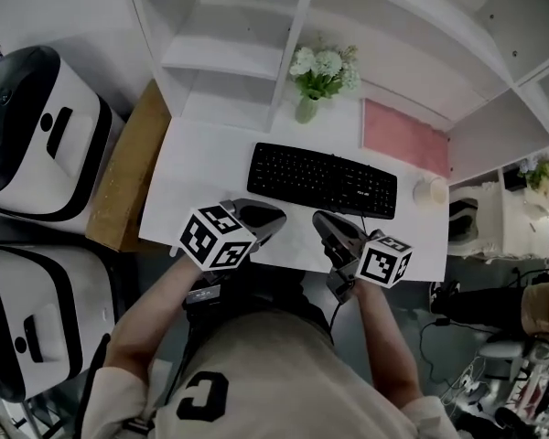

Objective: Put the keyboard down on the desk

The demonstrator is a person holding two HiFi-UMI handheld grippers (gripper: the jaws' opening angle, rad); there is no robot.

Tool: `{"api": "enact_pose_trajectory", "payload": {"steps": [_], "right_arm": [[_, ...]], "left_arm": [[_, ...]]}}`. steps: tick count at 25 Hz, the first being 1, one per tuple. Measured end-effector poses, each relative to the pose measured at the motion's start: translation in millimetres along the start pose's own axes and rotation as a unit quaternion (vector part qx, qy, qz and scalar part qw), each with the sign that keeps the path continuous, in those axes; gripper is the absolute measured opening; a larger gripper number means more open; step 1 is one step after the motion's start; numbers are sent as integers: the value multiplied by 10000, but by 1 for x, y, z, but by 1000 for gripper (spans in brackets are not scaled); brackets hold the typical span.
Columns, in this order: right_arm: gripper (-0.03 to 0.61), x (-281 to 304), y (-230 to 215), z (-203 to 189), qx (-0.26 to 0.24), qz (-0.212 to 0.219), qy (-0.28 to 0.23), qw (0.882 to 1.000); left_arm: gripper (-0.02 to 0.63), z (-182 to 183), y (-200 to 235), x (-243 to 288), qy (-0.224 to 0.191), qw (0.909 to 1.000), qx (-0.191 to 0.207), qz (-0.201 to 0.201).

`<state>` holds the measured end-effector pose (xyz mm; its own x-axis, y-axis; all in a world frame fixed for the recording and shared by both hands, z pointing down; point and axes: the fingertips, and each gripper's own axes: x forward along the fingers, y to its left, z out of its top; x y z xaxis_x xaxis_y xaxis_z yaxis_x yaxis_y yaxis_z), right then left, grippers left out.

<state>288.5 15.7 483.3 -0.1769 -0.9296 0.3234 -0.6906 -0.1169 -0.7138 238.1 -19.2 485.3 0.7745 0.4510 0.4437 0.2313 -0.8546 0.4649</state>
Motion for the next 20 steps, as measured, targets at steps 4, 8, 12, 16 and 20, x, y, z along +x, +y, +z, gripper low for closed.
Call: {"api": "enact_pose_trajectory", "payload": {"steps": [4,8,12,16,20], "right_arm": [[25,-6,24,-5,-290,76,-75,9995],[25,-20,40,-15,-490,-38,-106,9987],[25,-37,48,-20,-610,-220,-222,9976],[25,-52,54,-17,-683,-200,-348,9969],[25,-63,61,-15,-856,-5,-421,9954]], "left_arm": [[28,3,-13,-10,-185,9997,19,-161],[28,-7,-17,-19,-349,9992,-166,-93],[15,-12,-22,-23,-471,9985,-262,-37],[14,-3,-34,-27,-589,9982,-58,32],[14,11,-48,-29,-694,9974,176,122]]}}
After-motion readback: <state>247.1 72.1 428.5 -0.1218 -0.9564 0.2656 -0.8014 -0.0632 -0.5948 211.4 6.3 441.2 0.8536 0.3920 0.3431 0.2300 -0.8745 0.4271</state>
